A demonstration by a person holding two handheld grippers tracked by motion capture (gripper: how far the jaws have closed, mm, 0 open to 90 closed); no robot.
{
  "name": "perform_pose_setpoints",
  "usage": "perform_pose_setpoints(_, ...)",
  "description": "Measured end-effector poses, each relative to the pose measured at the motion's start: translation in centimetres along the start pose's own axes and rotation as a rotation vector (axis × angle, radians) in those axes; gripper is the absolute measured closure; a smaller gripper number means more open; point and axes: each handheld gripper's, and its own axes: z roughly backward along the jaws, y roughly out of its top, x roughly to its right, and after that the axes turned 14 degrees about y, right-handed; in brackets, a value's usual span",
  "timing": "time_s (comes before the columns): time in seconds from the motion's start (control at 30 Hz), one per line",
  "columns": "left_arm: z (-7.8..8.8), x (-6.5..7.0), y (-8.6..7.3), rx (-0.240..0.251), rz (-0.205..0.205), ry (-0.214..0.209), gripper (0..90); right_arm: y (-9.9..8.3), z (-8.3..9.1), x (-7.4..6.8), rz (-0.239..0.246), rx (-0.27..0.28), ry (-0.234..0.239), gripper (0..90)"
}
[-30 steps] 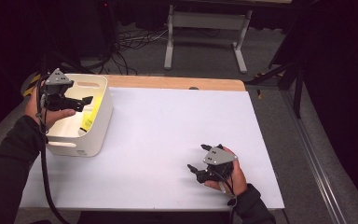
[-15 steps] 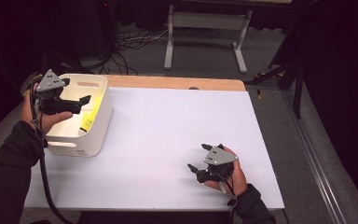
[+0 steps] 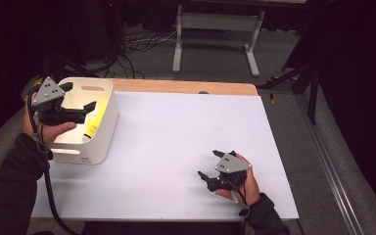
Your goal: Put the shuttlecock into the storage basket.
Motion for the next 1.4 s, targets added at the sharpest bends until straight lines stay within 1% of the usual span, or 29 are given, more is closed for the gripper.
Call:
perform_pose_setpoints(0.13, 0.5, 0.3, 0.2, 0.028, -0.001, 0.000, 8.0, 0.0, 0.0, 0.0, -0.002, 0.003, -0.001, 16.7)
perform_pose_setpoints(0.17, 0.6, 0.3, 0.2, 0.034, 0.008, -0.006, 7.6, 0.0, 0.1, 0.0, -0.002, 0.004, -0.001, 16.7)
perform_pose_setpoints(0.23, 1.0, 0.4, 0.2, 0.066, 0.027, -0.020, 7.6, 0.0, 0.1, 0.0, 0.000, 0.006, -0.002, 16.6)
perform_pose_setpoints(0.27, 1.0, 0.4, 0.2, 0.066, 0.027, -0.020, 7.4, 0.0, 0.1, 0.0, 0.000, 0.006, -0.002, 16.6)
perform_pose_setpoints(0.3, 1.2, 0.4, 0.2, 0.076, 0.025, -0.021, 7.4, 0.0, 0.1, 0.0, 0.000, 0.006, -0.002, 16.6)
perform_pose_setpoints(0.43, 1.6, 0.7, 0.2, 0.101, 0.044, -0.043, 7.4, 0.0, 0.0, 0.0, -0.001, 0.006, 0.002, 16.3)
perform_pose_setpoints(0.47, 1.8, 0.8, 0.1, 0.110, 0.041, -0.046, 7.4, 0.0, 0.0, 0.0, 0.000, 0.007, 0.003, 16.4)
perform_pose_setpoints(0.53, 1.9, 0.9, 0.1, 0.115, 0.044, -0.050, 7.4, 0.0, 0.0, 0.0, 0.002, 0.006, 0.003, 16.4)
perform_pose_setpoints(0.6, 2.0, 1.2, 0.1, 0.127, 0.051, -0.065, 7.4, 0.0, 0.0, -0.1, 0.003, 0.007, 0.001, 16.4)
perform_pose_setpoints(0.63, 2.1, 1.3, 0.1, 0.129, 0.045, -0.064, 7.2, 0.0, 0.0, -0.1, 0.004, 0.006, 0.002, 16.4)
perform_pose_setpoints(0.93, 2.5, 2.0, -0.2, 0.161, 0.060, -0.080, 7.0, 0.0, 0.0, -0.1, 0.005, 0.005, 0.000, 16.3)
perform_pose_setpoints(1.0, 2.6, 2.2, -0.2, 0.161, 0.056, -0.085, 6.0, 0.0, 0.1, -0.1, 0.006, 0.006, 0.000, 16.2)
perform_pose_setpoints(1.07, 2.8, 2.4, -0.2, 0.163, 0.042, -0.086, 5.7, 0.0, 0.1, -0.1, 0.005, 0.008, -0.001, 16.1)
perform_pose_setpoints(1.27, 3.2, 2.7, -0.5, 0.187, 0.050, -0.094, 5.4, 0.0, 0.1, -0.1, 0.007, 0.010, 0.002, 15.7)
perform_pose_setpoints(1.4, 3.4, 3.1, -0.4, 0.198, 0.043, -0.094, 5.4, 0.1, 0.1, -0.1, 0.006, 0.013, 0.002, 15.3)
